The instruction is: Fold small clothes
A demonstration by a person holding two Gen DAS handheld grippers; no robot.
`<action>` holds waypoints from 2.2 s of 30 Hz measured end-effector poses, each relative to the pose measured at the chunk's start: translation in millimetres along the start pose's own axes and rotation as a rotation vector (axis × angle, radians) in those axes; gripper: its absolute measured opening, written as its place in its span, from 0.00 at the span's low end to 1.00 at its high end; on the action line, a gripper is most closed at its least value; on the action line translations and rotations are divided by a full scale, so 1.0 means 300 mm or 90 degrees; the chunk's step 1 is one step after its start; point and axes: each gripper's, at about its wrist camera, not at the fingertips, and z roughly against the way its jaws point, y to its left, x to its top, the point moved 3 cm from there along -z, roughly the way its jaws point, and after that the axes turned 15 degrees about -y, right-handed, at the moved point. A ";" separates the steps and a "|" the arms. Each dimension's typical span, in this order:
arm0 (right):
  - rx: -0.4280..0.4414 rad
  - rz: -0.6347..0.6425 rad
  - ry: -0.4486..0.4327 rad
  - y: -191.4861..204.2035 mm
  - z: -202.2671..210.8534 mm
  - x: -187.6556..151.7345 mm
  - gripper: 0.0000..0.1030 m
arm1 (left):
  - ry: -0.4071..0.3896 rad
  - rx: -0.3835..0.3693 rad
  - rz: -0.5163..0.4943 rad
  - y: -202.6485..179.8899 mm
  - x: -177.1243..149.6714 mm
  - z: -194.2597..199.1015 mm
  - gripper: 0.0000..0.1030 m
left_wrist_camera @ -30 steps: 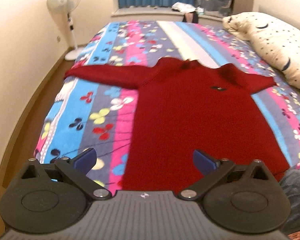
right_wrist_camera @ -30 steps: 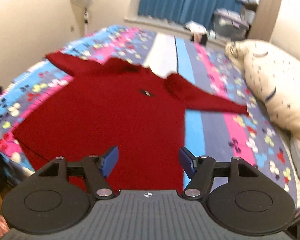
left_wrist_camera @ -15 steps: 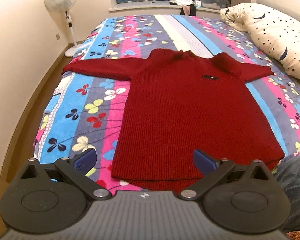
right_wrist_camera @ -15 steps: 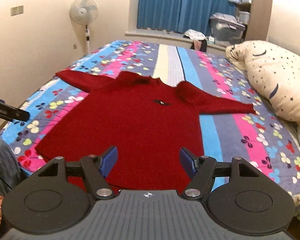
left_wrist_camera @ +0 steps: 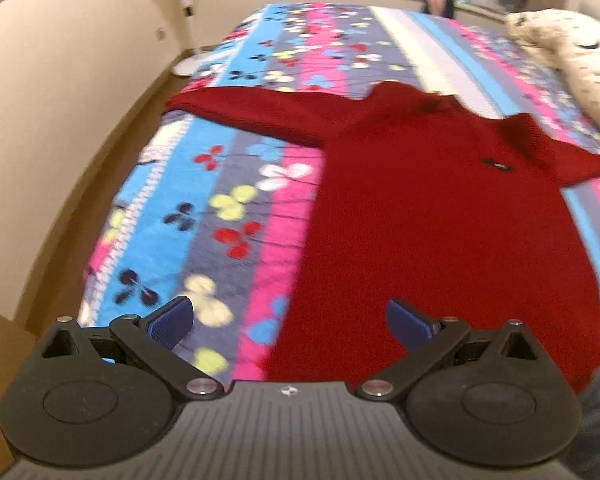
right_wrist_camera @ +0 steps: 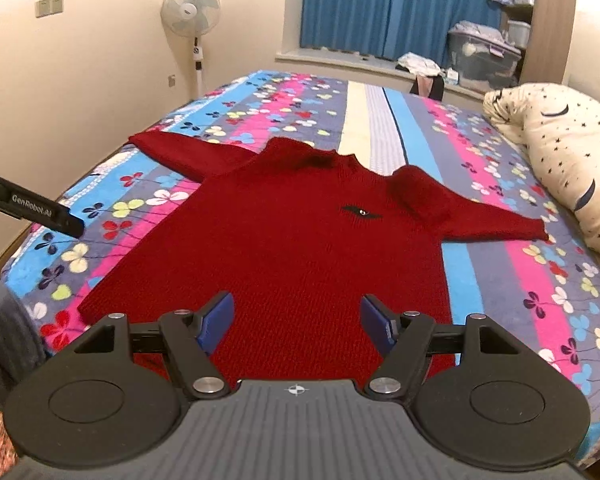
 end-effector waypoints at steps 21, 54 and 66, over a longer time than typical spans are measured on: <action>-0.088 -0.050 0.112 -0.105 -0.537 -0.020 0.70 | -0.004 0.051 0.316 0.406 0.531 -1.223 1.00; -0.144 -0.031 0.085 -0.274 -0.624 -0.030 0.69 | -0.067 0.159 0.509 0.615 0.600 -1.178 0.10; -0.194 -0.080 0.086 -0.440 -0.580 -0.113 0.69 | -0.100 -0.326 0.103 -0.721 0.707 -0.870 0.71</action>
